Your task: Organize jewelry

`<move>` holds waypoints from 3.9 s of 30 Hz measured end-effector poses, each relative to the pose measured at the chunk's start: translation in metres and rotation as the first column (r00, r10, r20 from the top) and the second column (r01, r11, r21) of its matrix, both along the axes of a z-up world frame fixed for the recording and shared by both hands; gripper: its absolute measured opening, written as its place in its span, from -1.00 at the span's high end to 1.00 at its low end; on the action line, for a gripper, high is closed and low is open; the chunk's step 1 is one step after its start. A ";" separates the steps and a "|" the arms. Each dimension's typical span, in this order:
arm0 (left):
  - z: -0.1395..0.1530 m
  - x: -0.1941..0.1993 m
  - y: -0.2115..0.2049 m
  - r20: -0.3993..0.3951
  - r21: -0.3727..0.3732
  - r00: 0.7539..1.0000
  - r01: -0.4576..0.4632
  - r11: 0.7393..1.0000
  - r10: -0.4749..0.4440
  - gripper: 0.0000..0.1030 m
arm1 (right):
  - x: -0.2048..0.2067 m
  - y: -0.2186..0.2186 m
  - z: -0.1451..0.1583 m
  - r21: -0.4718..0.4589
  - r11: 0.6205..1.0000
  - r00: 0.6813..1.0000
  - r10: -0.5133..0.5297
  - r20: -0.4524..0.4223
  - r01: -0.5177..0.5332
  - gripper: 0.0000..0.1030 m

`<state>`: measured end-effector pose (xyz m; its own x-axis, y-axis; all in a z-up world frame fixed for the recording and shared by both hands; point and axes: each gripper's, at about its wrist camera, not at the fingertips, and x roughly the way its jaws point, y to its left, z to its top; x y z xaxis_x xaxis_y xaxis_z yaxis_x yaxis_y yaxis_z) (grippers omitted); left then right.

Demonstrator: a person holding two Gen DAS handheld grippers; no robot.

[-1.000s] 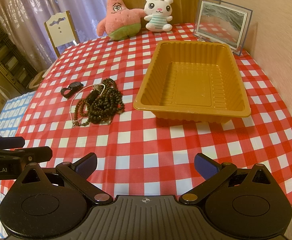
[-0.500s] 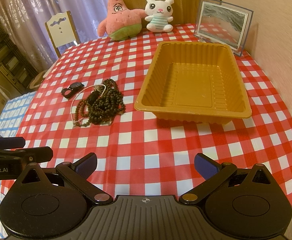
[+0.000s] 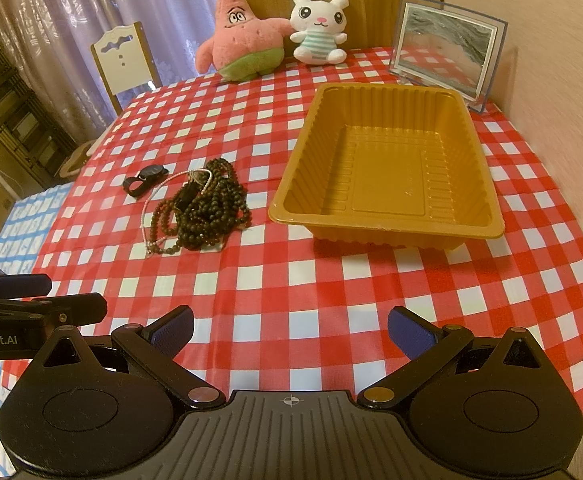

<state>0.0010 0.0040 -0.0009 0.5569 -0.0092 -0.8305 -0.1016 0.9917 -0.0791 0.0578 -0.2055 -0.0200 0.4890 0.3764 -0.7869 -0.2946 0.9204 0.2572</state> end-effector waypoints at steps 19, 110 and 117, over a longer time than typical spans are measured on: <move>-0.003 0.008 0.011 0.002 0.006 1.000 -0.019 1.000 0.019 -0.66 | 0.002 -0.027 0.005 0.126 0.983 0.986 -0.143 0.086 0.132 -1.00; -0.105 0.194 0.159 0.123 0.211 0.981 0.124 0.970 -0.152 0.23 | 0.123 -0.064 -0.067 0.047 0.905 0.827 -0.406 0.389 0.423 0.92; -0.120 0.208 0.156 0.097 0.214 0.981 0.142 0.966 -0.165 0.01 | 0.125 -0.060 -0.067 0.044 0.907 0.829 -0.402 0.389 0.419 0.92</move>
